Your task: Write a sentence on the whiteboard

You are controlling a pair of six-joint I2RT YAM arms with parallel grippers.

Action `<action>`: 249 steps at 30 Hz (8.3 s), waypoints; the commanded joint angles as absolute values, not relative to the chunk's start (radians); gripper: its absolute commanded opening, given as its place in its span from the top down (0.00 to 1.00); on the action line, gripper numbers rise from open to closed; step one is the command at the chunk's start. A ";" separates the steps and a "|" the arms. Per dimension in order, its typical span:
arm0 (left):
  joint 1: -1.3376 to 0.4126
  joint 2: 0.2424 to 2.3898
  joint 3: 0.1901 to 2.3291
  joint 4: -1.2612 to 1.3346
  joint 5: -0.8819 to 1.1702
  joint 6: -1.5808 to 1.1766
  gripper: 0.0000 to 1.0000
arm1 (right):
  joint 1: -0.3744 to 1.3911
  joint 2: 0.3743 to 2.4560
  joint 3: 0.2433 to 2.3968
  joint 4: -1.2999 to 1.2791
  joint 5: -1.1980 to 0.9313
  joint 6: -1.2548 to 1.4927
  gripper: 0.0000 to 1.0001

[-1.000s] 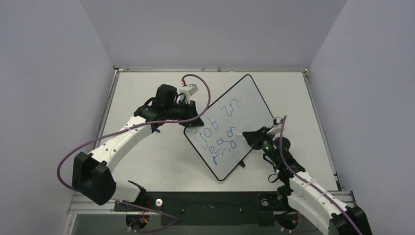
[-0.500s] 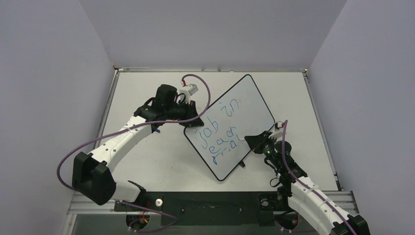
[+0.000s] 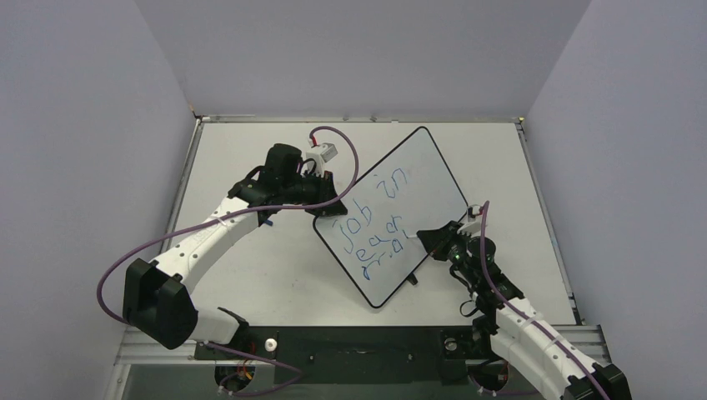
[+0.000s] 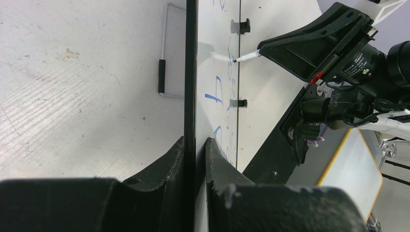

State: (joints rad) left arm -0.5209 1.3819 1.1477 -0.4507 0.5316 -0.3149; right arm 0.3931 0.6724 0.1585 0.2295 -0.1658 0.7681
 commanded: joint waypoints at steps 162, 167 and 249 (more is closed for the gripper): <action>-0.528 1.380 1.128 -0.489 0.420 -0.226 1.00 | 0.297 0.859 0.325 0.164 -0.157 0.667 1.00; -0.528 1.379 1.130 -0.494 0.420 -0.226 1.00 | 0.297 0.836 0.324 0.122 -0.121 0.662 1.00; -0.528 1.365 1.120 -0.487 0.421 -0.227 1.00 | 0.261 0.975 0.441 0.152 -0.062 0.687 1.00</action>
State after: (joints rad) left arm -0.5209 1.3766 1.1374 -0.4419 0.5274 -0.3267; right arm 0.2604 0.9478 0.3885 0.1555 -0.0174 0.6682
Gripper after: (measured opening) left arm 0.113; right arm 0.100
